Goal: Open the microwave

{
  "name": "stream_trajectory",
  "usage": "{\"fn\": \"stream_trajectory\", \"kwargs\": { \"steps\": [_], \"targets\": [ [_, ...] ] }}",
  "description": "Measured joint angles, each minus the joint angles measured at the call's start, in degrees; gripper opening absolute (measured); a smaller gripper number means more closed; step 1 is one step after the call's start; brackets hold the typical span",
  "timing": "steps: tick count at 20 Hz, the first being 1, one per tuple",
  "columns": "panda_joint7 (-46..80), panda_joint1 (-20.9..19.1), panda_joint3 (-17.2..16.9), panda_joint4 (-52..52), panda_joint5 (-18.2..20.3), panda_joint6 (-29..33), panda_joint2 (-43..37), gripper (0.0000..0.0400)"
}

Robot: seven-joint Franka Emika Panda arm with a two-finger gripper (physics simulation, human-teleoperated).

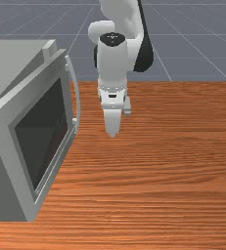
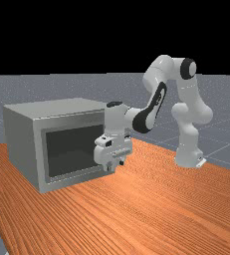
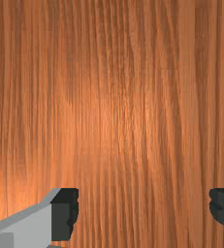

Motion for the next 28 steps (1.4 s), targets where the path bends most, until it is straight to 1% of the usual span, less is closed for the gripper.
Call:
{"fn": "stream_trajectory", "kwargs": {
  "steps": [1,2,3,4,5,6,7,8,9,10,11,12,14,17,22,25,28],
  "targets": [
    [0.0,0.0,0.0,0.0,0.0,0.0,0.0,0.0249],
    [1.07,0.14,-0.21,-0.01,0.11,-0.36,-0.15,0.0308],
    [1.72,0.18,-0.35,0.02,0.18,-0.57,-0.31,0.0344],
    [2.12,0.19,-0.45,0.05,0.22,-0.7,-0.42,0.0366],
    [2.35,0.2,-0.51,0.06,0.25,-0.77,-0.48,0.0379],
    [13.19,0.87,-2.64,-2.14,-0.58,-7.98,-5.11,0.0233],
    [24.17,0.65,-4.78,-1.58,-0.7,-13.97,-10.12,0.0143],
    [35.93,0.25,-6.5,-0.6,-0.58,-17.86,-13.47,0.0088],
    [48.38,0.0,-7.75,0.05,-0.26,-20.42,-15.3,0.0054],
    [61.13,0.67,-8.32,0.64,0.38,-22.6,-16.02,0.0033],
    [70.55,1.34,-8.73,1.09,1.12,-24.19,-16.22,0.002],
    [76.14,1.69,-9.08,1.37,1.74,-25.19,-16.25,0.0012],
    [81.48,2.05,-9.61,1.63,2.55,-26.23,-16.26,0.0005],
    [84.08,2.36,-10.12,1.72,3.29,-27.32,-16.56,0.0001],
    [84.8,2.61,-11.22,0.4,3.31,-28.18,-21.84,0.0],
    [84.74,0.63,-13.61,0.78,2.85,-29.68,-23.67,0.0],
    [84.56,-1.73,-15.77,1.07,2.46,-29.77,-25.96,0.0]
  ]
}}
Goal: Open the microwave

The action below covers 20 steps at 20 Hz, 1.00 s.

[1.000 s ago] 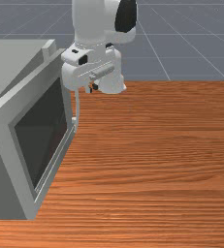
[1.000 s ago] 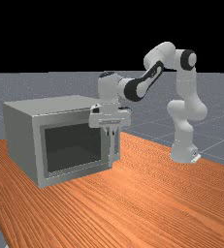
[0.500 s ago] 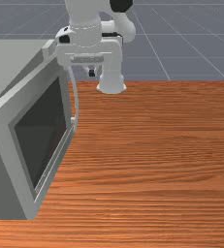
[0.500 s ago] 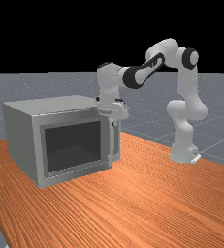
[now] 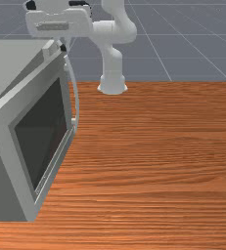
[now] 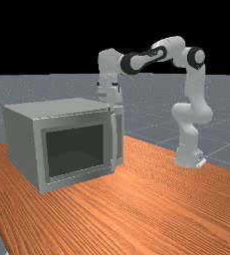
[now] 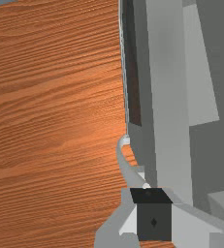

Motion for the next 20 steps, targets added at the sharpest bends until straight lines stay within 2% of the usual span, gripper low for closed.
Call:
{"fn": "stream_trajectory", "kwargs": {
  "steps": [3,6,13,15,17,20],
  "targets": [
    [-0.38,-1.7,-1.88,0.69,-0.24,1.69,-0.57,0.0],
    [-0.53,-3.3,-3.12,1.3,-0.28,3.95,2.74,0.0],
    [-0.41,-2.14,-2.85,2.31,-0.39,7.52,7.16,0.0002],
    [-0.32,-2.72,-2.01,1.98,-0.3,7.95,6.93,0.0017],
    [-0.3,-3.93,-0.07,1.06,0.12,8.81,6.29,0.0],
    [1.39,-4.53,3.98,0.06,0.45,9.5,5.39,0.0]
  ]
}}
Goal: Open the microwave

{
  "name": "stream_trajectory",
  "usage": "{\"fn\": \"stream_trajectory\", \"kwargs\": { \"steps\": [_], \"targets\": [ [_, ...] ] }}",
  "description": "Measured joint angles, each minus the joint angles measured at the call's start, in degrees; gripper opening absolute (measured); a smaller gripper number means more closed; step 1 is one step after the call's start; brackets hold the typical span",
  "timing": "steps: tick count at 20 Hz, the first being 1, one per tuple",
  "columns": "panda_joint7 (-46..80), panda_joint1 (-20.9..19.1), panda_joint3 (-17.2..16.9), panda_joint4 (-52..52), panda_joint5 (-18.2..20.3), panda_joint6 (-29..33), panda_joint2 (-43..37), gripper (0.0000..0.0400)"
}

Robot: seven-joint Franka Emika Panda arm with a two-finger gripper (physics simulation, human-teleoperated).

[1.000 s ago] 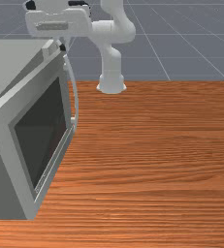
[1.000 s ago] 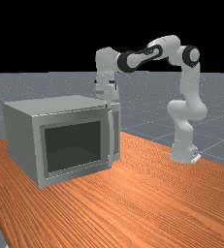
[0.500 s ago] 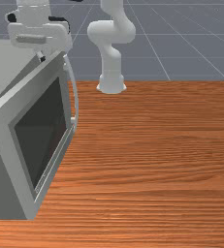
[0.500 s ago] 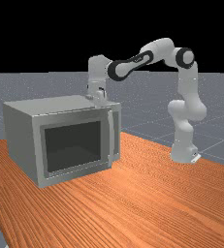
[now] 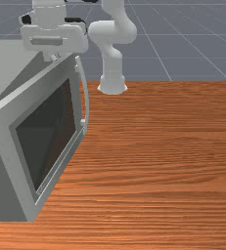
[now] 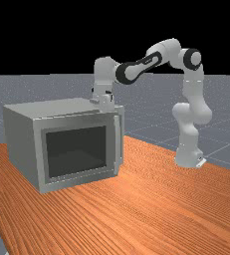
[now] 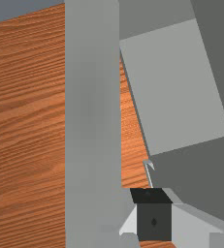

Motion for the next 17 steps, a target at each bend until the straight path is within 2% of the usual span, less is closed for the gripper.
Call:
{"fn": "stream_trajectory", "kwargs": {
  "steps": [8,12,14,16,17],
  "targets": [
    [2.97,-0.87,10.68,0.86,0.2,2.59,1.25,0.0],
    [3.12,0.87,14.64,11.02,0.3,-0.55,9.04,0.0001],
    [3.22,2.38,15.6,19.97,0.32,-3.28,15.46,0.0034],
    [3.63,3.23,15.78,31.59,0.27,-8.3,23.2,0.0097],
    [3.81,3.27,15.71,36.23,0.26,-10.15,26.21,0.0116]
  ]
}}
